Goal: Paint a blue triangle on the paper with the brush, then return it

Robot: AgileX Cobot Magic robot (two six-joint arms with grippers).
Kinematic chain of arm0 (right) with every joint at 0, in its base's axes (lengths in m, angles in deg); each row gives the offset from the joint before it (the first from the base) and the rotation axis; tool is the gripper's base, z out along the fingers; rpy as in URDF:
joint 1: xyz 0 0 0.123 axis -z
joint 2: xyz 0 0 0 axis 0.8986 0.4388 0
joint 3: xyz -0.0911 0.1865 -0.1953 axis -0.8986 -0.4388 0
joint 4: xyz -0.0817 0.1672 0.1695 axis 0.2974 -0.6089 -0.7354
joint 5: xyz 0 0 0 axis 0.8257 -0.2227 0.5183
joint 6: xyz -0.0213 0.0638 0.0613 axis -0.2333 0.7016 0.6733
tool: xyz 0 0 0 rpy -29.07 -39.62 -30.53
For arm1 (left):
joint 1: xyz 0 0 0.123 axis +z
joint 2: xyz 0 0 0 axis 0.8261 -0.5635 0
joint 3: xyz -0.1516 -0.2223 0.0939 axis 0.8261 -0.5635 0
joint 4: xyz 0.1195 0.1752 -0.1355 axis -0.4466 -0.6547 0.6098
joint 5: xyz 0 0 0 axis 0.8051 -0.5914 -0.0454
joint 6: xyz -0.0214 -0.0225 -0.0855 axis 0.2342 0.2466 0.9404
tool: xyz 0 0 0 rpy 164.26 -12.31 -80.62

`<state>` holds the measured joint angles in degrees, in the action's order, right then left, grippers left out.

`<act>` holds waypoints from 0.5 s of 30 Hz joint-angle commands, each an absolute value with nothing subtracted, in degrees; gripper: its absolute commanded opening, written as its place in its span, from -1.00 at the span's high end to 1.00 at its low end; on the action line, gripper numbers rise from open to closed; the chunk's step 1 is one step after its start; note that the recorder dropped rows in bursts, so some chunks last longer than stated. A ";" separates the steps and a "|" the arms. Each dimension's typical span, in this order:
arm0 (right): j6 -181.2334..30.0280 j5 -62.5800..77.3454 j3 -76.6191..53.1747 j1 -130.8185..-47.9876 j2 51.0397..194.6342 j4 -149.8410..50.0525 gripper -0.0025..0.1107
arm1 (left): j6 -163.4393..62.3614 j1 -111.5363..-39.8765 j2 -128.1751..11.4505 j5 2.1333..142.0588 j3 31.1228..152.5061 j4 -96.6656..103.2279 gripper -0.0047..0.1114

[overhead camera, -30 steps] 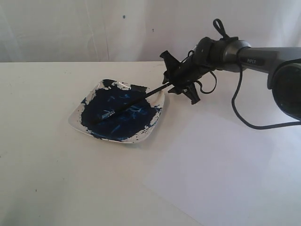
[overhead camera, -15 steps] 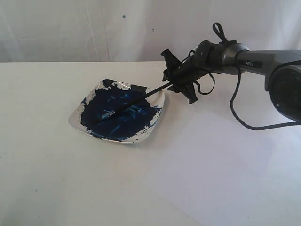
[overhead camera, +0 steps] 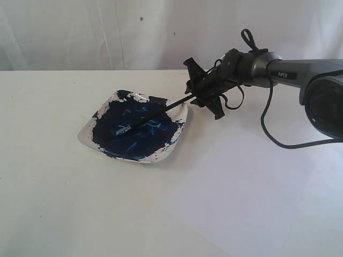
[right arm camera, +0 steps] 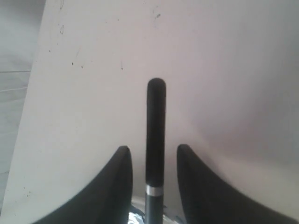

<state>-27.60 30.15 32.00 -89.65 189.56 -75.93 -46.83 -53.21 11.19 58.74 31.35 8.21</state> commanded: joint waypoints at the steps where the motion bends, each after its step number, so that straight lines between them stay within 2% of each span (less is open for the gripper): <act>1: -28.45 28.44 32.21 -89.27 189.36 -75.87 0.40 | -46.58 -53.68 11.45 58.77 31.12 8.54 0.92; 12: -28.28 27.09 32.21 -89.51 189.46 -76.00 0.41 | -46.58 -53.68 11.45 58.77 31.12 8.54 0.92; 15: -28.28 27.06 32.21 -89.51 189.46 -76.00 0.48 | -46.58 -53.68 11.45 58.77 31.12 8.54 0.92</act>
<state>-27.70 27.91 32.00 -89.65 189.56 -76.14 -46.83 -53.21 11.19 58.74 31.35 8.21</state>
